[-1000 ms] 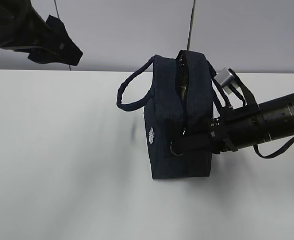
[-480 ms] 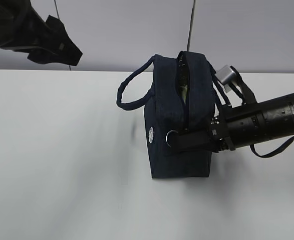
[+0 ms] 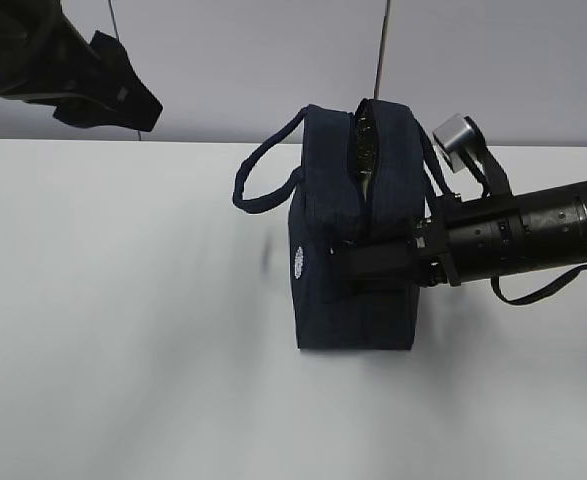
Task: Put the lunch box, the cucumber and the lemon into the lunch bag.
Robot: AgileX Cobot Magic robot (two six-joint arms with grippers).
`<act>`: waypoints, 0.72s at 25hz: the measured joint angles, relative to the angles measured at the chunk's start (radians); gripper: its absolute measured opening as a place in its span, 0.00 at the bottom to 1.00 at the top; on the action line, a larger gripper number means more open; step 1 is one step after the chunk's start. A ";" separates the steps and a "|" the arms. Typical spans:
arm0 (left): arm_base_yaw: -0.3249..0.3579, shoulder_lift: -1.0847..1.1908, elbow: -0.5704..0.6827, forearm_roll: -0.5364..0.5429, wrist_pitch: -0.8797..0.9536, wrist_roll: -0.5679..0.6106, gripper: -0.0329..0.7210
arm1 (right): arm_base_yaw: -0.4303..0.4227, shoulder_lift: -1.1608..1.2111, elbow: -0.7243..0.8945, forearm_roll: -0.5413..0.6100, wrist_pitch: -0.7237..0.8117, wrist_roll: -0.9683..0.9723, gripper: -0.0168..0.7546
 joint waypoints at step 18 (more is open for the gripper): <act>0.000 0.000 0.000 0.001 0.004 0.000 0.57 | 0.000 0.000 0.000 -0.016 -0.049 0.059 0.35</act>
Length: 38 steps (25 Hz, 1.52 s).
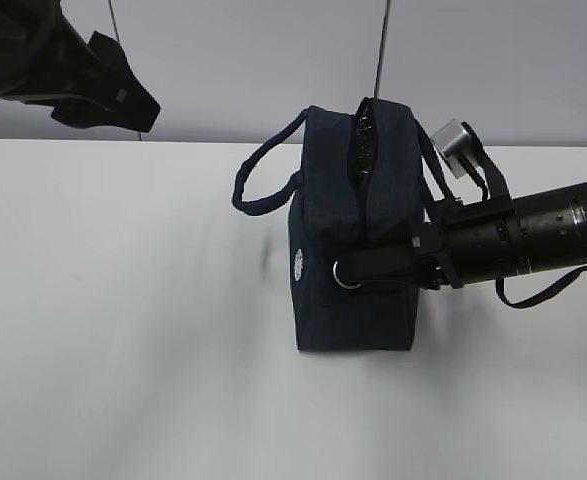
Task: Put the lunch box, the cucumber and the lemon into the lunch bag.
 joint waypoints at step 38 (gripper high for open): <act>0.000 0.000 0.173 -0.060 -0.088 0.000 0.54 | 0.000 0.005 0.000 -0.040 0.082 0.169 0.02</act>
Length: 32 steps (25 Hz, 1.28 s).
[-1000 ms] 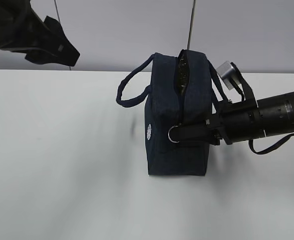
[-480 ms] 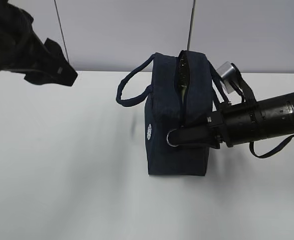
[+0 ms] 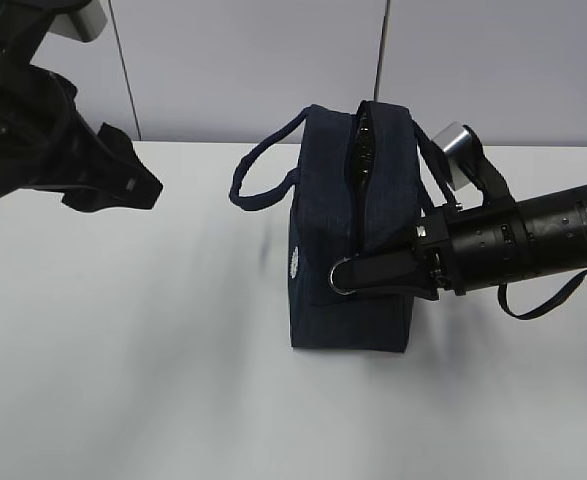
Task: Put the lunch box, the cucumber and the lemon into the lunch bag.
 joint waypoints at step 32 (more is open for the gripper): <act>-0.033 0.133 0.000 -0.129 -0.060 0.000 0.54 | 0.000 -0.074 -0.094 0.057 0.000 0.093 0.02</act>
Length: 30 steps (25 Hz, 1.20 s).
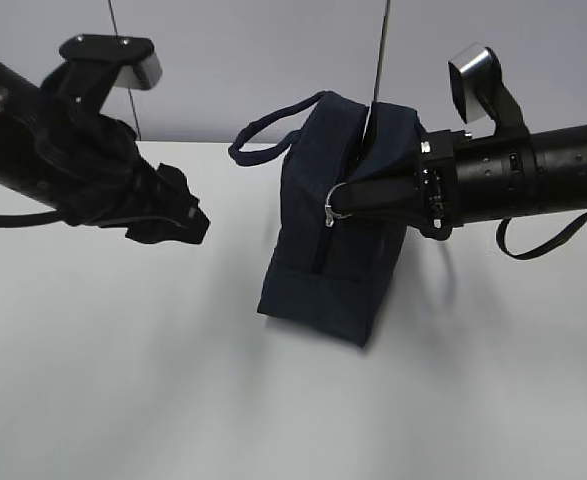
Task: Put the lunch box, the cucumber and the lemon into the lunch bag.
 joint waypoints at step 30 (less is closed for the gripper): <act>-0.118 0.172 0.000 -0.176 -0.387 0.141 0.62 | 0.000 0.000 0.000 0.020 0.000 0.005 0.02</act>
